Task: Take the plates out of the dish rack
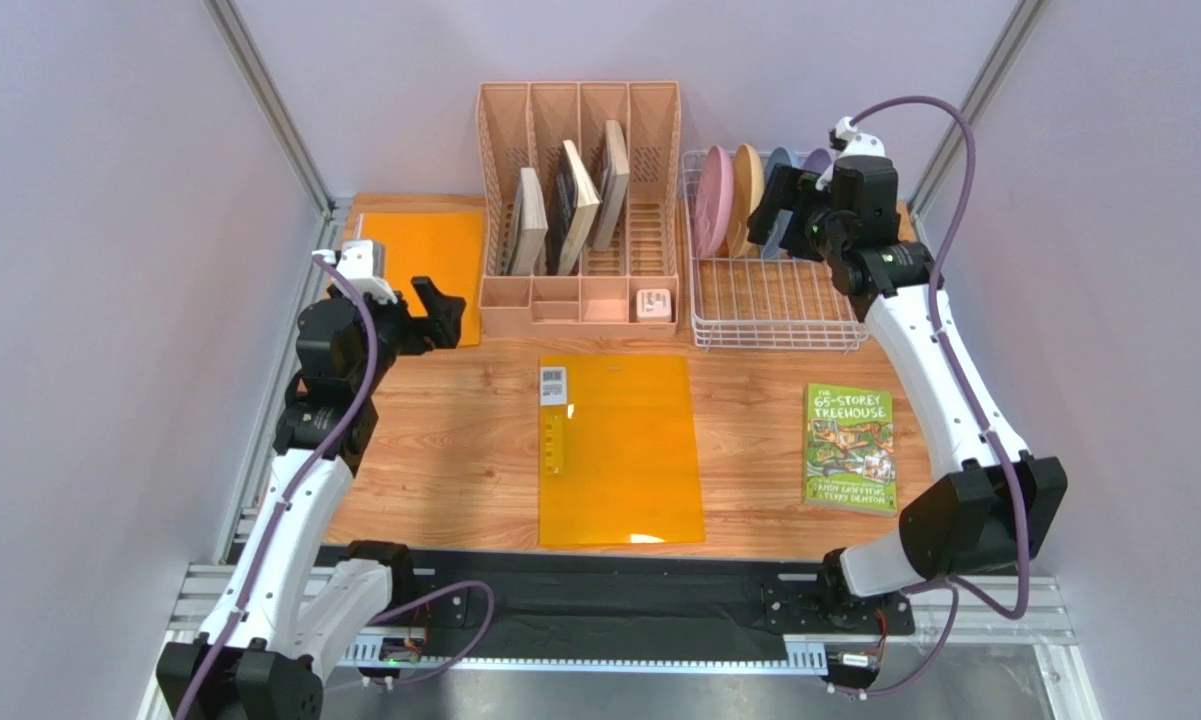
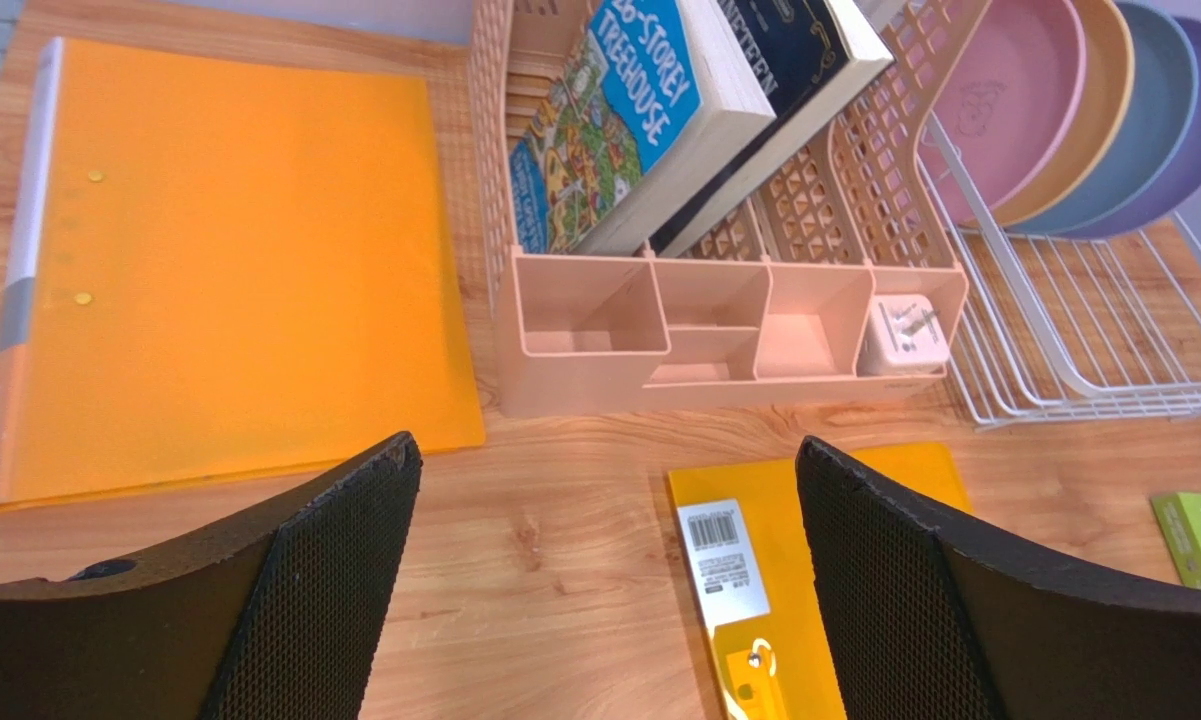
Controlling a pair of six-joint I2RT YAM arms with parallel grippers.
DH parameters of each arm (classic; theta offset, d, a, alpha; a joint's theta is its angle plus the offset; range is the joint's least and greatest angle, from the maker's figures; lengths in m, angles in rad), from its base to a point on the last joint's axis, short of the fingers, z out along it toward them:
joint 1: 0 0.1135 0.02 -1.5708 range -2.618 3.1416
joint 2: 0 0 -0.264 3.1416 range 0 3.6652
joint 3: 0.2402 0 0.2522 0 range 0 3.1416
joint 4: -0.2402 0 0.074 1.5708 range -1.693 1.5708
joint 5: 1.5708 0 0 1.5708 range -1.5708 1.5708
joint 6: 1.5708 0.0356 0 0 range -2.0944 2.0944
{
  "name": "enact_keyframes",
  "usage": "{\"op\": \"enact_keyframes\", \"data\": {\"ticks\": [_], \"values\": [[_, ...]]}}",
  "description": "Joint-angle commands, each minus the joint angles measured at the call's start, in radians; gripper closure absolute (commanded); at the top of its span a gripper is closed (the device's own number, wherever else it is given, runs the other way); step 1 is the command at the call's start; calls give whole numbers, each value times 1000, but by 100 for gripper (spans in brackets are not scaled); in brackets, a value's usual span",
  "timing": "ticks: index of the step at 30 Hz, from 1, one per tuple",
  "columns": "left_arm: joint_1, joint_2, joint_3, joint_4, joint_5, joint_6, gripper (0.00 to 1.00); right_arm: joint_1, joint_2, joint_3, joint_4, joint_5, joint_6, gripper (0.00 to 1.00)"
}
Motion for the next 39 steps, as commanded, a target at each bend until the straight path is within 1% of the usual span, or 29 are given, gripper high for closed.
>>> {"op": "enact_keyframes", "data": {"ticks": [1, 2, 3, 4, 5, 6, 7, 8, 9, 10, 11, 12, 13, 14, 16, 18, 19, 24, 26, 27, 31, 34, 35, 37, 39], "values": [[6, -19, 31, -11, -69, -6, 0, 13, 72, 94, 49, -232, -115, 0], [6, -16, 31, -17, -79, -16, 0, 13, 86, 114, 61, -287, -163, 0], [6, -10, 31, -20, -86, -26, 0, 13, 106, 135, 66, -269, -125, 0], [6, -7, 30, -17, -80, -32, 0, 13, 136, 160, 61, -176, -100, 0], [7, -3, 25, -11, -72, -33, 0, 13, 194, 189, 53, -146, -94, 0], [6, 7, 23, 3, -66, -38, 0, 18, 237, 263, 40, -132, -102, 0], [6, 11, 22, 6, -61, -44, 0, 24, 277, 320, 12, -73, -114, 0], [6, 14, 13, 23, -57, -46, 0, 33, 372, 380, -58, -41, -125, 0], [6, 20, 8, 37, -47, -47, 0, 53, 412, 502, -95, 4, -141, 0], [6, 25, 2, 49, -24, -49, 0, 62, 451, 552, -118, 38, -180, 0], [6, 30, -12, 78, -11, -55, 0, 73, 523, 591, -137, 52, -188, 0], [6, 36, -19, 93, -3, -61, 0, 86, 554, 661, -138, 70, -194, 0], [6, 43, -29, 95, 2, -67, 0, 93, 589, 690, -145, 99, -212, 1], [6, 47, -45, 148, 3, -78, 0, 99, 618, 721, -146, 118, -220, 1], [6, 73, -53, 164, 3, -85, 0, 111, 686, 775, -140, 191, -227, 4], [6, 102, -52, 169, 3, -85, 1, 119, 744, 801, -132, 217, -244, 9], [6, 111, -49, 167, 3, -85, 1, 120, 758, 833, -138, 234, -244, 9], [6, 151, -49, 169, -6, -81, 1, 136, 807, 830, -94, 331, -296, 19], [6, 160, -53, 178, -6, -85, 1, 142, 833, 830, -73, 369, -309, 21], [6, 163, -52, 178, -4, -85, 1, 143, 842, 830, -65, 391, -342, 23], [6, 165, -58, 178, -13, -81, 1, 142, 885, 835, -34, 402, -373, 33], [6, 163, -64, 180, -20, -79, 1, 142, 899, 841, -28, 391, -372, 47], [6, 163, -64, 180, -24, -78, 1, 143, 907, 843, -28, 391, -372, 57], [6, 163, -69, 180, -33, -78, 1, 146, 913, 841, -17, 383, -372, 63], [6, 163, -72, 180, -41, -81, 1, 156, 919, 844, -13, 383, -373, 79]]}}
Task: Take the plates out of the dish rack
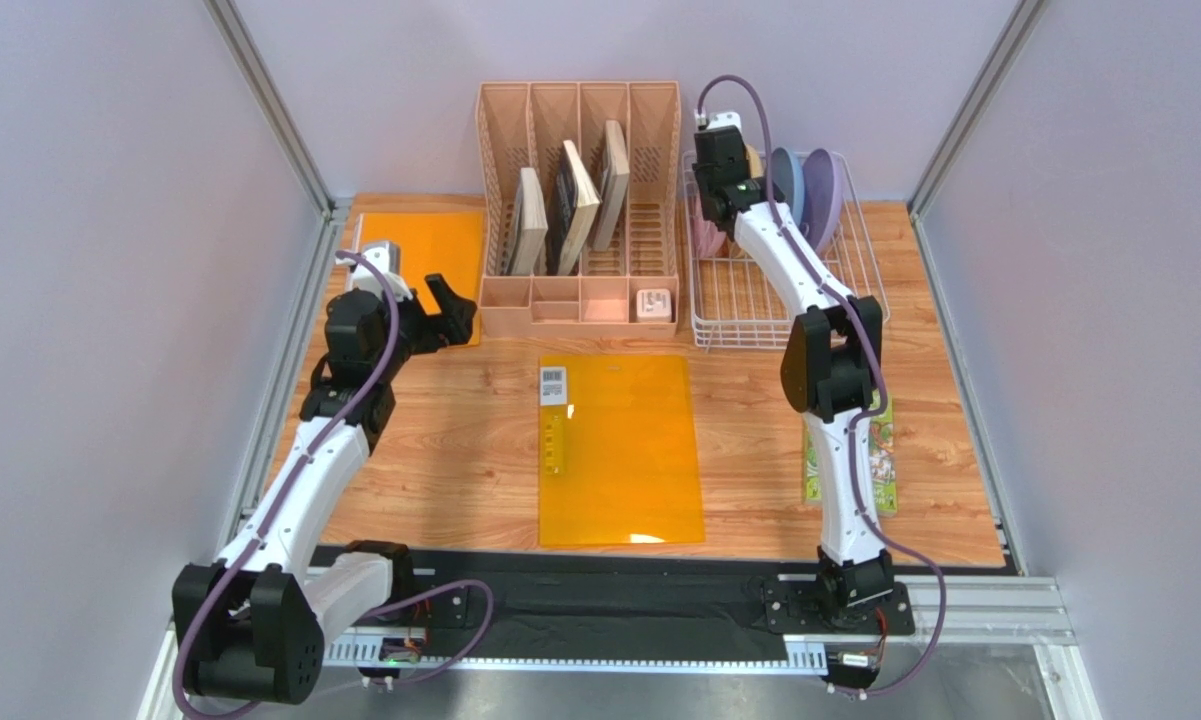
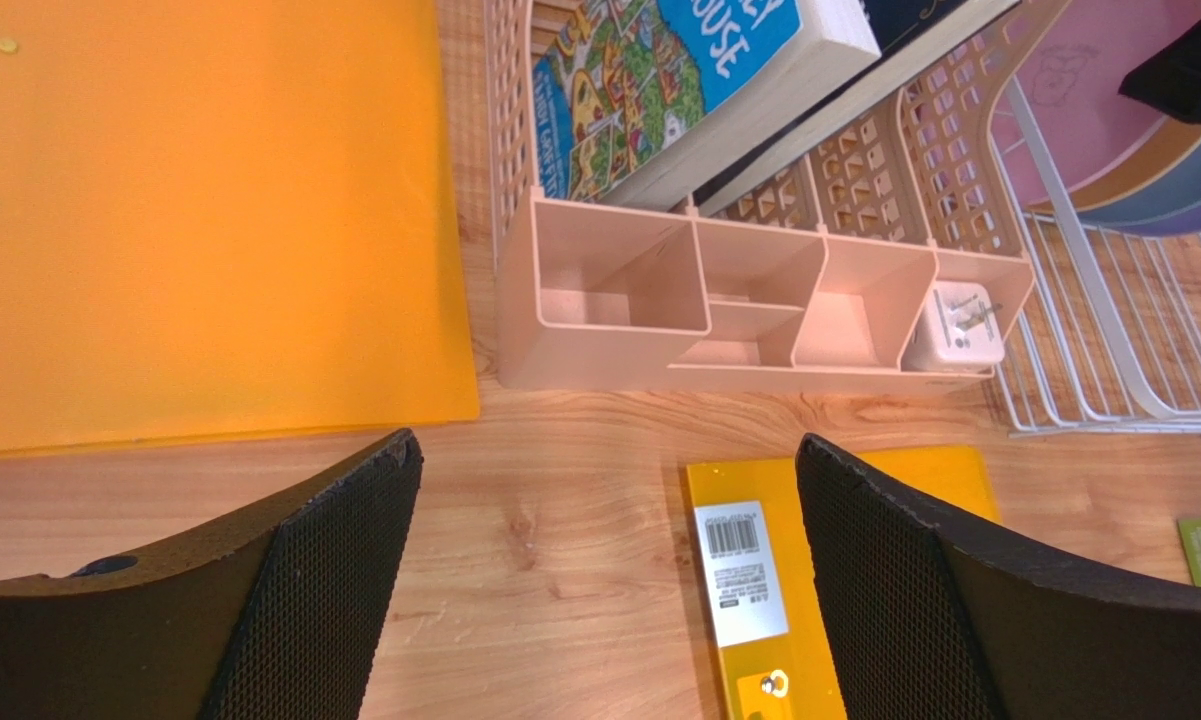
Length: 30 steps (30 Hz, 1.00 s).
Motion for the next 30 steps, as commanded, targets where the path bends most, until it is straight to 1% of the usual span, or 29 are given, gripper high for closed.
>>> {"op": "enact_keyframes", "data": {"ticks": [1, 2, 3, 5, 8, 9, 11, 12, 14, 15, 18, 19, 20, 24, 26, 29, 30], "values": [[5, -5, -14, 36, -18, -10, 1, 23, 10, 45, 67, 21, -32, 85], [5, -8, -16, 37, -19, -13, 1, 37, 10, 42, 75, 28, -38, 97], [5, -7, -16, 39, -21, -13, 1, 48, 10, 32, 84, 66, -44, 100], [5, -9, -21, 39, -30, -16, 1, 77, 8, 18, 133, 115, -68, 100], [5, -10, -19, 27, -39, -13, 1, 121, 4, -13, 225, 276, -111, 100], [5, -13, -19, 23, -47, -10, 1, 132, 2, -22, 286, 381, -125, 100], [7, -16, -19, 10, -64, -1, 1, 154, -8, -53, 343, 472, -165, 100], [5, -21, -21, 1, -74, 4, 1, 158, -18, -71, 402, 530, -176, 100], [5, -28, -22, -7, -93, 9, 1, 172, -70, -140, 460, 570, -196, 100], [5, -28, -24, -9, -99, 10, 0, 177, -90, -166, 524, 601, -223, 100], [5, -38, -27, -13, -107, 9, 0, 189, -172, -240, 592, 655, -272, 100], [5, -41, -31, -13, -107, 5, 0, 190, -191, -254, 590, 661, -273, 100], [5, -42, -33, -12, -102, 2, 0, 195, -237, -266, 581, 667, -270, 100], [5, -51, -33, -1, -85, -2, 0, 203, -367, -407, 593, 658, -219, 100], [5, -56, -31, -1, -72, -2, 0, 204, -407, -433, 590, 661, -202, 100], [5, -68, -30, -4, -55, -7, 0, 217, -475, -467, 506, 637, -135, 100], [5, -70, -34, 5, -46, -8, 0, 220, -528, -484, 477, 608, -116, 100]]}}
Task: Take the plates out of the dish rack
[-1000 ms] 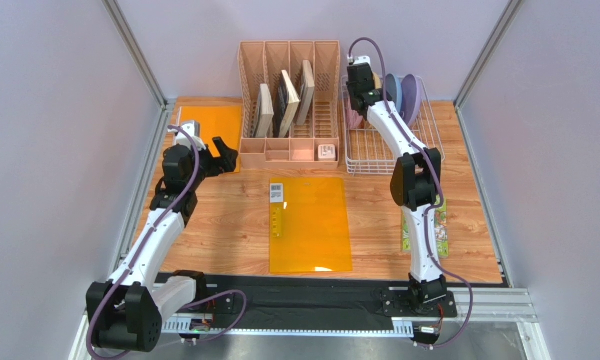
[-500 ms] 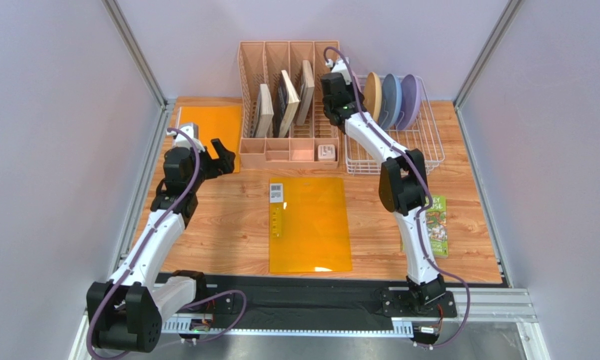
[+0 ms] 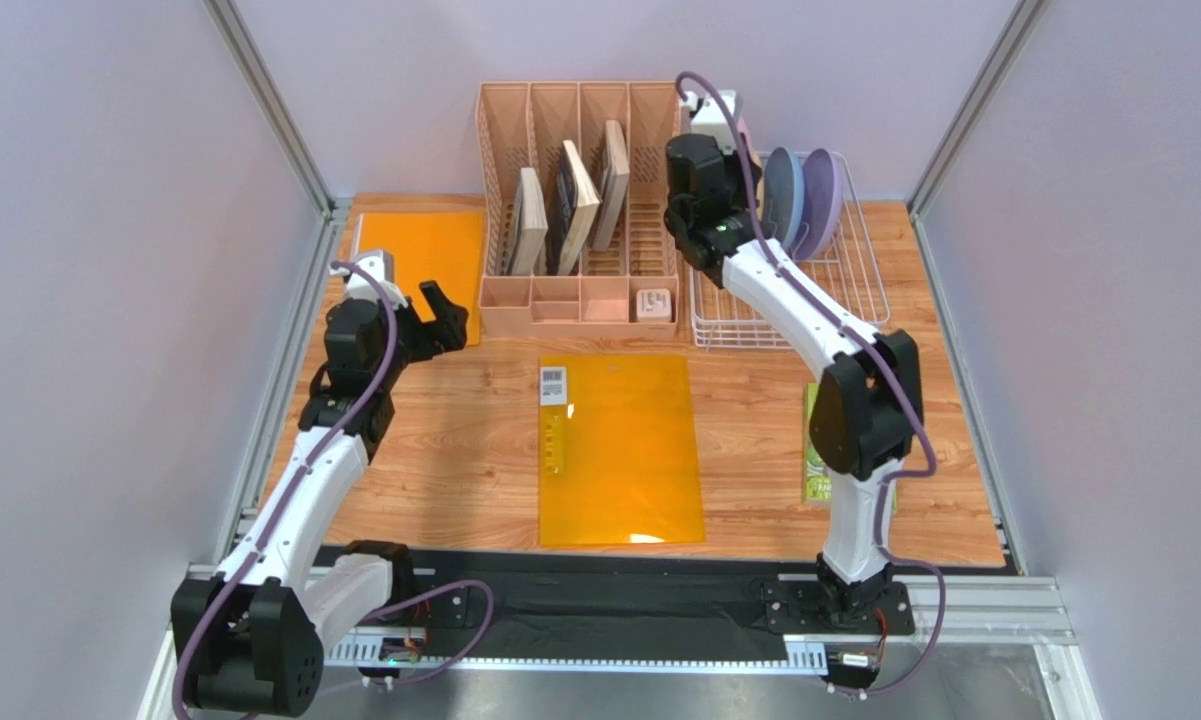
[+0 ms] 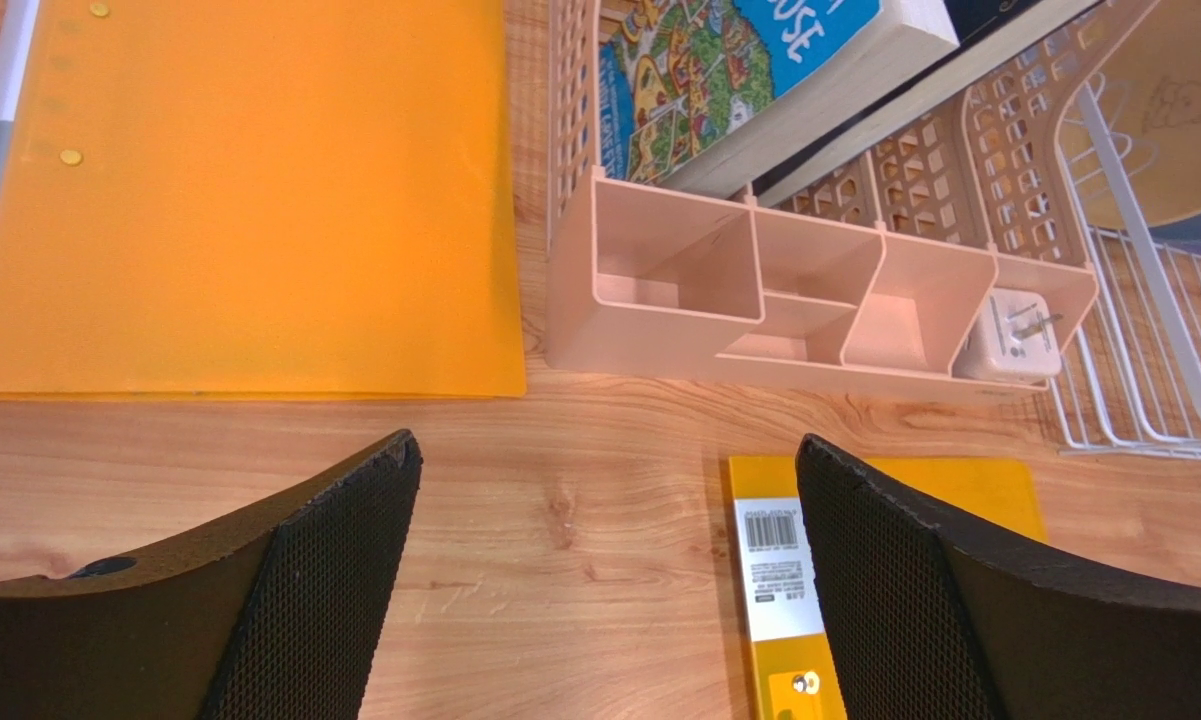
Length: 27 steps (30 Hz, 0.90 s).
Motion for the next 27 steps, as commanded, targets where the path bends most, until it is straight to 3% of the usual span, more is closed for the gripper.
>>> {"op": "enact_keyframes", "data": {"ticks": [1, 6, 9, 13, 20, 27], "values": [[5, -36, 0, 34, 42, -11, 0, 35, -182, -77, -25, -41, 97, 100], [5, -39, -13, 108, 167, -42, 0, 38, -333, -161, -296, -323, 362, 100], [5, -19, -13, 166, 289, -80, 3, 38, -442, -273, -327, -547, 451, 100], [3, 4, -45, 301, 439, -168, 4, 40, -528, -395, -325, -756, 536, 100], [-63, 40, -88, 376, 456, -191, 5, 40, -608, -567, -184, -1111, 675, 100], [-113, 66, -152, 475, 468, -240, 7, 56, -588, -647, -85, -1251, 752, 100]]}}
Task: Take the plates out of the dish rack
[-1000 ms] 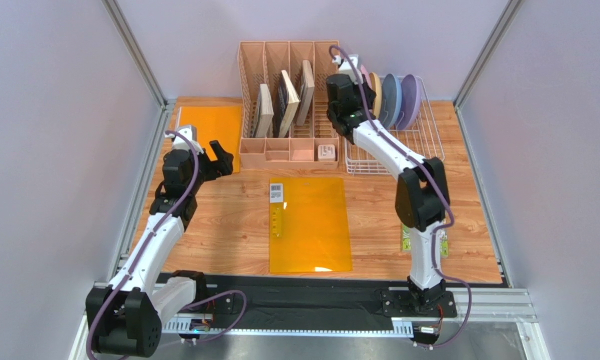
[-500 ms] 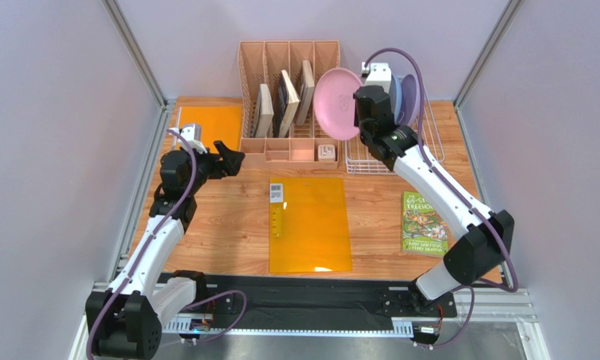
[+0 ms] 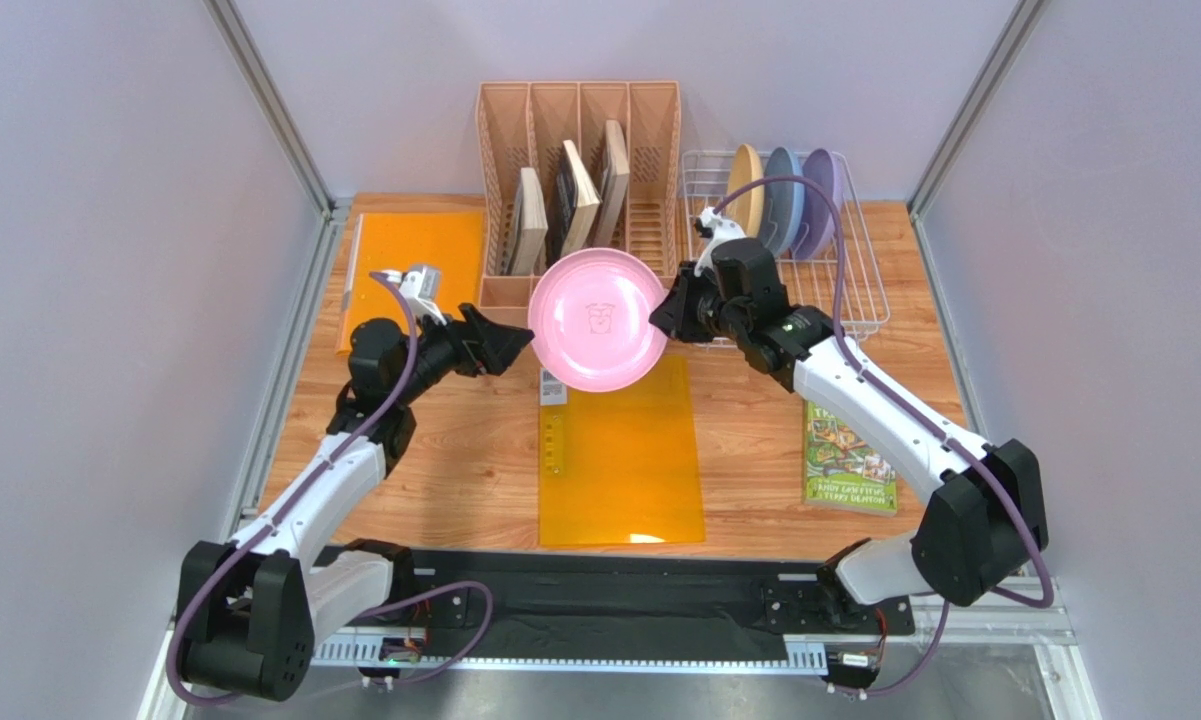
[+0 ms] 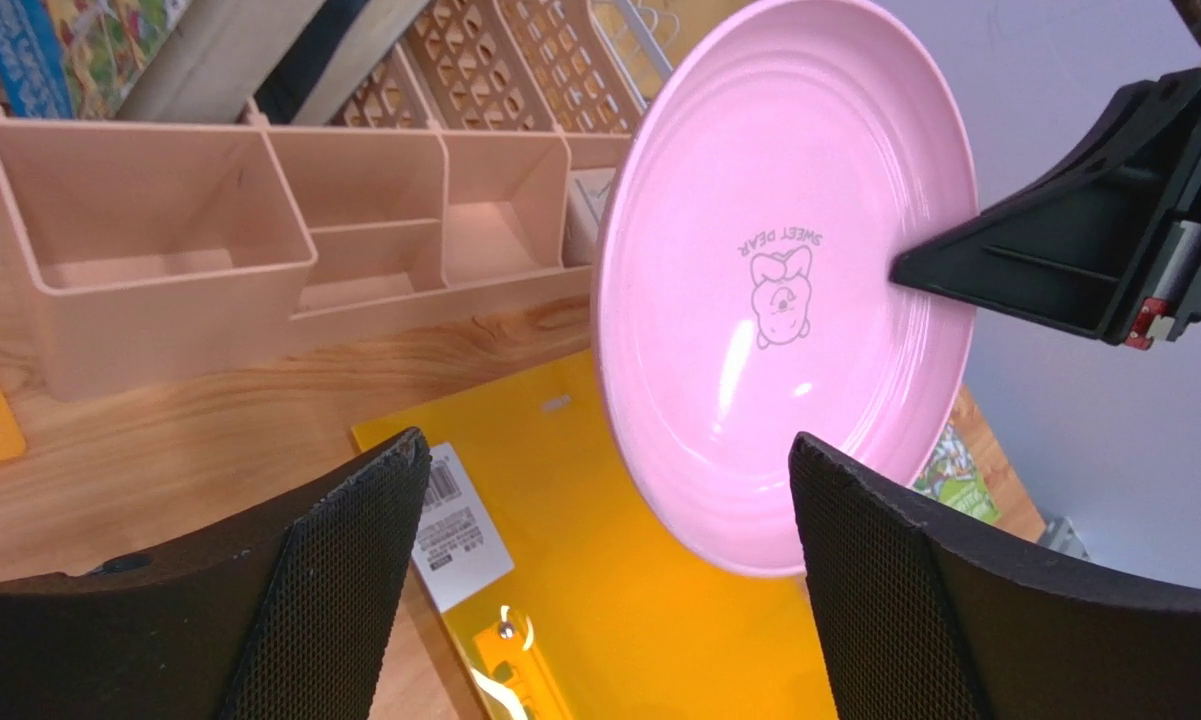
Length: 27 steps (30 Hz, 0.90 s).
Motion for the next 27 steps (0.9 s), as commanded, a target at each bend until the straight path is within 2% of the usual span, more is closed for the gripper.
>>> {"op": "enact_keyframes", "data": {"ticks": [1, 5, 8, 9, 11, 12, 14, 15, 16, 18, 19, 20, 23, 27], "values": [[-30, 15, -21, 107, 28, -39, 7, 16, -16, -2, 160, -163, 87, 100], [-51, 24, -41, 128, 5, -37, 15, 20, -5, -24, 207, -244, 111, 100], [-54, 36, -49, 146, -14, -39, 45, 24, 6, -35, 221, -290, 122, 100], [-56, 47, -49, 153, -12, -39, 67, 26, 10, -35, 217, -300, 125, 100], [-59, 53, -51, 157, -15, -40, 96, 27, 23, -33, 210, -309, 122, 99], [-59, 50, -55, 157, -23, -44, 100, 27, 24, -32, 201, -301, 115, 93], [-59, 15, -70, 127, -70, -34, 100, 27, 24, -19, 162, -246, 102, 77], [-59, -8, -74, 98, -96, -24, 100, 26, 21, -10, 143, -223, 72, 53], [-59, -33, -78, 61, -169, -13, 100, 27, 18, -2, 120, -194, 58, 45], [-59, -128, -63, -132, -269, 22, 100, 26, 9, 28, 39, -67, 26, 31], [-59, -162, -54, -210, -372, 28, 100, 26, 4, 37, 13, -24, -11, 29], [-59, -194, -46, -345, -420, 24, 100, 24, 0, 45, -27, 55, -28, 26], [-59, -368, -64, -570, -589, -62, 100, 12, -23, 51, -58, 180, -80, 26], [-59, -527, -127, -748, -748, -169, 100, -39, -56, 50, -72, 272, -96, 22]]}}
